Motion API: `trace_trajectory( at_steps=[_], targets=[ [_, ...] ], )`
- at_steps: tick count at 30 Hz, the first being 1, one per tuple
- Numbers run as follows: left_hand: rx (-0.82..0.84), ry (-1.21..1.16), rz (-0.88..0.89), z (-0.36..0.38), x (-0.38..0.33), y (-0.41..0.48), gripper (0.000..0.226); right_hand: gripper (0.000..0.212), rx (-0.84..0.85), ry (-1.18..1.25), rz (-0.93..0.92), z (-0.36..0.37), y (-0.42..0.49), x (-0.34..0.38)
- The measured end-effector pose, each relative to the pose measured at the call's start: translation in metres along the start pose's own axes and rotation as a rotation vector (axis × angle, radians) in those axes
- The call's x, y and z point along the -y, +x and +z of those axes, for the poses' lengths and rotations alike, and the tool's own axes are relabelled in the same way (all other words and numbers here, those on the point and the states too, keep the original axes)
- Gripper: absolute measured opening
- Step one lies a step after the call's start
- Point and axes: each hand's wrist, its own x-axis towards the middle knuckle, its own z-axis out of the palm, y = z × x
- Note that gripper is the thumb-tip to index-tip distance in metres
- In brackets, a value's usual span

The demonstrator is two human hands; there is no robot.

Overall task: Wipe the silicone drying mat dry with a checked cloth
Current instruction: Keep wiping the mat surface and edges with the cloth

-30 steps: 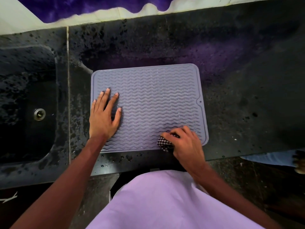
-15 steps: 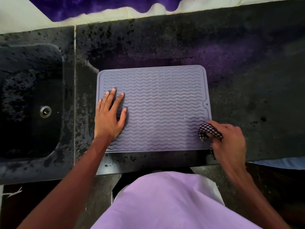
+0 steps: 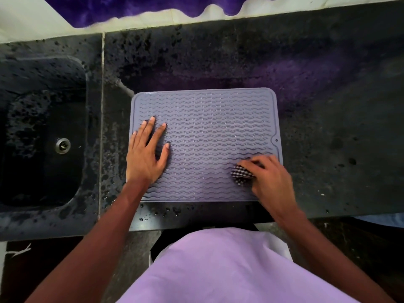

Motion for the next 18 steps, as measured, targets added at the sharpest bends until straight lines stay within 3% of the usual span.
trace_trajectory(
  at_steps=[6,10,13,18],
  targets=[
    [-0.007,0.003,0.002,0.001,0.0,0.001,0.056,0.059,-0.011,-0.091,0.264,-0.038,-0.032,-0.06],
    [-0.016,-0.004,0.004,0.002,0.001,0.0,0.056,0.056,-0.116,-0.054,0.3,-0.053,-0.02,-0.051],
    [-0.027,-0.012,0.008,0.001,0.0,0.0,0.055,0.053,-0.154,0.111,0.169,-0.043,0.006,-0.014],
    [-0.021,-0.016,0.011,0.0,0.0,0.001,0.055,0.052,0.013,0.237,-0.095,-0.002,0.035,0.05]
  ],
)
